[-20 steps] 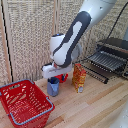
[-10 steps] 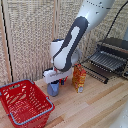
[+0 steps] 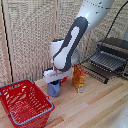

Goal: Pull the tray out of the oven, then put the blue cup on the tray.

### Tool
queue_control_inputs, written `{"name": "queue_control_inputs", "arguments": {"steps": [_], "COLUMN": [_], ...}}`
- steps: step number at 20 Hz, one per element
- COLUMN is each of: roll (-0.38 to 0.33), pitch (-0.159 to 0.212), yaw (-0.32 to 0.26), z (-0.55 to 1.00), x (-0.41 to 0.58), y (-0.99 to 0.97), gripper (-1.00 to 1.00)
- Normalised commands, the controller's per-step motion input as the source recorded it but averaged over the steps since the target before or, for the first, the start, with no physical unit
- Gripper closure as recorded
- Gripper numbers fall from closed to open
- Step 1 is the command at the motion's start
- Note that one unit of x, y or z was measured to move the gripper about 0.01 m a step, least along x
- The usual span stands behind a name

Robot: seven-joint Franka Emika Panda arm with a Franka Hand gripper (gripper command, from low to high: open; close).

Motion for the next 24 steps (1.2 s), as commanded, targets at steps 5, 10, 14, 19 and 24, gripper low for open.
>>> {"name": "queue_control_inputs", "arguments": {"steps": [5,10,14,19,24], "roll": [0.02,-0.004,-0.046,-0.077,-0.057], "pitch": [0.046,0.082,0.084,0.08,0.096], "yaw": [-0.153,-0.25,-0.253,-0.251,-0.246], "z": [0.2,0.67,0.85,0.88,0.89], "x": [0.401,0.423,0.416,0.435,0.449], "y": [-0.03,-0.04,-0.05,-0.06,-0.12], "gripper": [1.0,1.0,1.0,1.0,1.0]}}
